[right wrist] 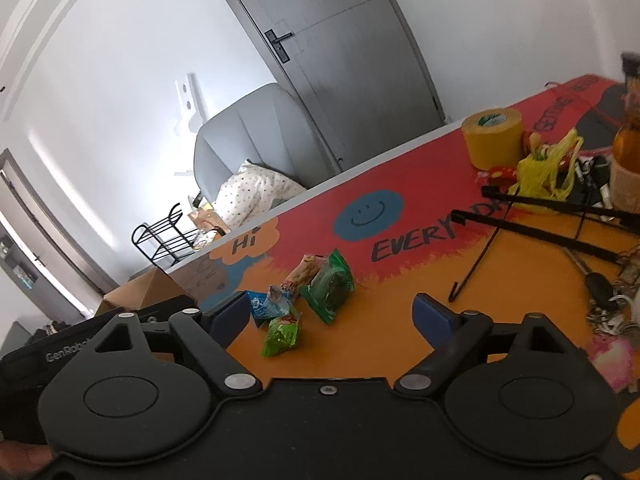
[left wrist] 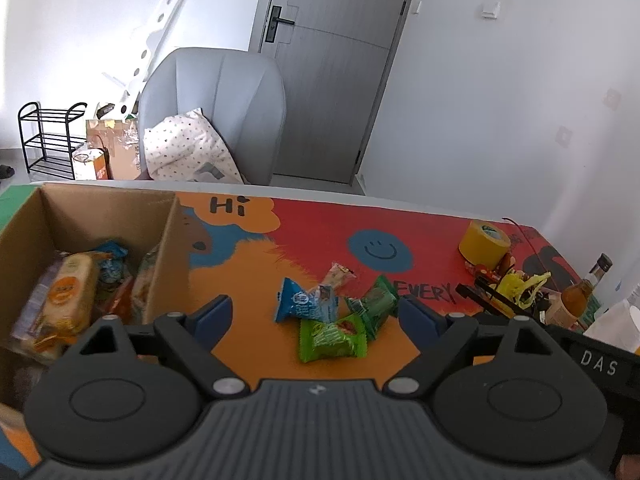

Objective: Organize snacks
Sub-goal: 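Move both grippers back to the remaining snacks on the table, then grasp the blue packet with the left gripper while the right gripper grasps the green packet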

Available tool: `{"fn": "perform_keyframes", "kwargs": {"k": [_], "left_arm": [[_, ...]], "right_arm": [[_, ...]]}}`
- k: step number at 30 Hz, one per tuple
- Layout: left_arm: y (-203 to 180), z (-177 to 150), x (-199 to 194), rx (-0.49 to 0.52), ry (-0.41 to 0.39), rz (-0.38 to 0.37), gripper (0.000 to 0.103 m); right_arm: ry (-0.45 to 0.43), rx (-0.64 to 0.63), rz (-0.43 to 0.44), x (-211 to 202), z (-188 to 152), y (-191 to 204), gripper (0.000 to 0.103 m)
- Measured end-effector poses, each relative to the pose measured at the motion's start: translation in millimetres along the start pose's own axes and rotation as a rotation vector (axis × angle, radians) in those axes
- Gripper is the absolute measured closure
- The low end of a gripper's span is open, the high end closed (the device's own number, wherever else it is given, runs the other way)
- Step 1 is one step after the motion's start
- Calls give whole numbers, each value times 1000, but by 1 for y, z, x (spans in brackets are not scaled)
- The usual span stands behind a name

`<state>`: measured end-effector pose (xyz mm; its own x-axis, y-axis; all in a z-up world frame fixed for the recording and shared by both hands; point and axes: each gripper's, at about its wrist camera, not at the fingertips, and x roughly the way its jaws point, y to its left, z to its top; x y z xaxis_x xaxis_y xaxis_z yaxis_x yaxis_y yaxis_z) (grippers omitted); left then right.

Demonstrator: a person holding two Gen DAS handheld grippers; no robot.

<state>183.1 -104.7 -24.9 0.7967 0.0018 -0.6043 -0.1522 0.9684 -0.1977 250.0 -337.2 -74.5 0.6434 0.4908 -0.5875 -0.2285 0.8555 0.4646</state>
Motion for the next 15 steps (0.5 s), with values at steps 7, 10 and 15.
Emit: {"fn": "perform_keyframes", "kwargs": {"k": [7, 10, 15], "left_arm": [[2, 5, 26, -23, 21, 14, 23], [4, 7, 36, -33, 32, 25, 27], [8, 10, 55, -52, 61, 33, 38]], "right_arm": [[32, 23, 34, 27, 4, -6, 25], [50, 36, 40, 38, 7, -7, 29], [71, 59, 55, 56, 11, -11, 33]]}}
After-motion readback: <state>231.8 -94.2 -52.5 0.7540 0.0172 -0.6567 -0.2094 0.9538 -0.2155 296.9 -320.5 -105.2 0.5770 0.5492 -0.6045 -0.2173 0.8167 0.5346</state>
